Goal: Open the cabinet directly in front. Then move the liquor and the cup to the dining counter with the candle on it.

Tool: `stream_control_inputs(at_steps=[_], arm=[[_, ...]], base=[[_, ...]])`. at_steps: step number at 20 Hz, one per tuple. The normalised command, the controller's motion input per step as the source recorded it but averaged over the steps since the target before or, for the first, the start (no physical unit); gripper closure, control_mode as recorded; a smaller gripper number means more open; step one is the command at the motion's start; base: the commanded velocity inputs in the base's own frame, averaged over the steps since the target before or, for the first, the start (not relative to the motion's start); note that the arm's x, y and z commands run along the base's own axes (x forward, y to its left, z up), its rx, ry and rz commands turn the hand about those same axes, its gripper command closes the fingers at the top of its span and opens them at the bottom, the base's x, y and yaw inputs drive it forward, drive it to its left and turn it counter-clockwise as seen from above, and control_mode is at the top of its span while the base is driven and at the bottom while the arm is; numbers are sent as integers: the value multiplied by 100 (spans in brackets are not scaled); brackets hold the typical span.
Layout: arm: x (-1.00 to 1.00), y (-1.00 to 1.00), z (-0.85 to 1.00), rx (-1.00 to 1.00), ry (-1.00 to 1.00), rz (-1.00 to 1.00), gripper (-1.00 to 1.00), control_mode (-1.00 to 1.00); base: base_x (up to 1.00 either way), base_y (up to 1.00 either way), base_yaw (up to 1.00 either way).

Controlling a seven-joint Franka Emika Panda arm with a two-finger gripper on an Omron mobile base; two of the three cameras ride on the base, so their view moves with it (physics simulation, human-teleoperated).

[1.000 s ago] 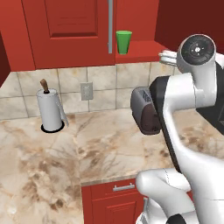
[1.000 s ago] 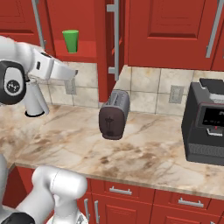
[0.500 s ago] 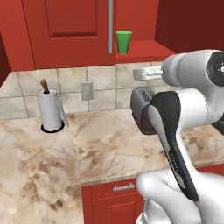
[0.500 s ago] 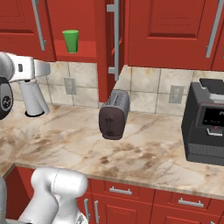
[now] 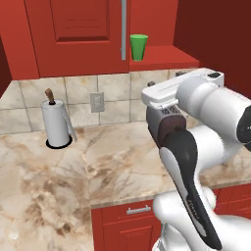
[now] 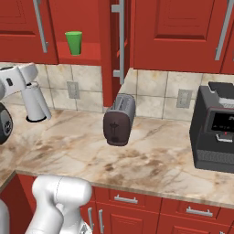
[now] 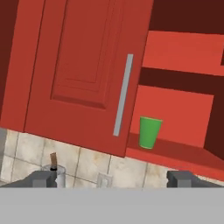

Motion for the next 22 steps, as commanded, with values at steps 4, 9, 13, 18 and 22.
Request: stream_control_inputs(at_steps=[4, 9, 13, 18, 22], arm=[[-1, 0, -1, 0, -17, 0, -100, -100], [2, 0, 9, 0, -2, 0, -100, -100], [25, 3, 30, 0, -4, 0, -100, -100], [65, 1, 22, 0, -4, 0, -100, -100], [82, 12, 23, 0, -1, 0, -100, -100]], base=[[0, 0, 0], [0, 0, 0], [0, 0, 0], [0, 0, 0], [0, 0, 0]])
